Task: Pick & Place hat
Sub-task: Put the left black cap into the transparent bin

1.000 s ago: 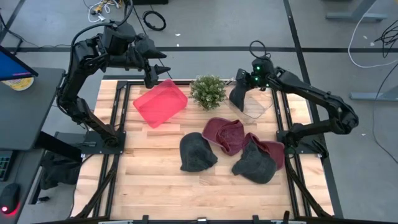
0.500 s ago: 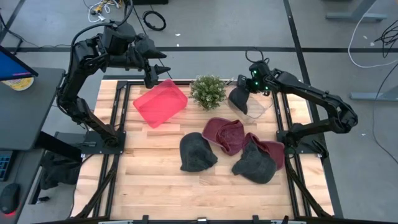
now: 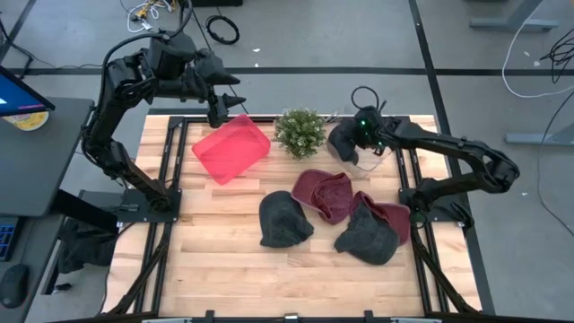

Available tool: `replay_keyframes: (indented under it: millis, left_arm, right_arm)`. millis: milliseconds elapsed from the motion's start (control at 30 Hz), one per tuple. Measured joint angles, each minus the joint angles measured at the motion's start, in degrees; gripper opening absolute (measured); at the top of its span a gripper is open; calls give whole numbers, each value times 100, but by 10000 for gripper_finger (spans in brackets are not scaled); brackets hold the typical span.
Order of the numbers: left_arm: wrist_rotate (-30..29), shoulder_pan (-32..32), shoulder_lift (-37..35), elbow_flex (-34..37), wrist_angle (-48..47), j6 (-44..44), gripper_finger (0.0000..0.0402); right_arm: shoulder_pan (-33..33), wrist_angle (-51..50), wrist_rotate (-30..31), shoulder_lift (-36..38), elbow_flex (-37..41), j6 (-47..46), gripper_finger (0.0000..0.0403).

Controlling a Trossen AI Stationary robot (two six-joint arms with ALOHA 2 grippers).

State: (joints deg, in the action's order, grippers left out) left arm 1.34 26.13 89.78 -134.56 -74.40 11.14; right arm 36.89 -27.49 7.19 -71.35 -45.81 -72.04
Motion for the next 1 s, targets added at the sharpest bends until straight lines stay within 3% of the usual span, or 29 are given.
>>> replay_keyframes:
  millis: [233, 367, 600, 1000]
  left_arm:
    - [3, 0, 14, 0, -8, 2, 247]
    - [106, 0, 33, 4, -5, 3, 247]
    - [142, 0, 33, 4, -2, 1, 247]
    - [140, 0, 33, 4, 8, 9, 247]
  right_arm:
    - [-18, 1274, 271, 309, 628, -617, 12]
    - [-19, 1413, 381, 342, 720, -801, 12]
    - [-23, 554, 298, 578, 731, -390, 12]
    - [-25, -1343, 493, 1974, 731, -330, 13]
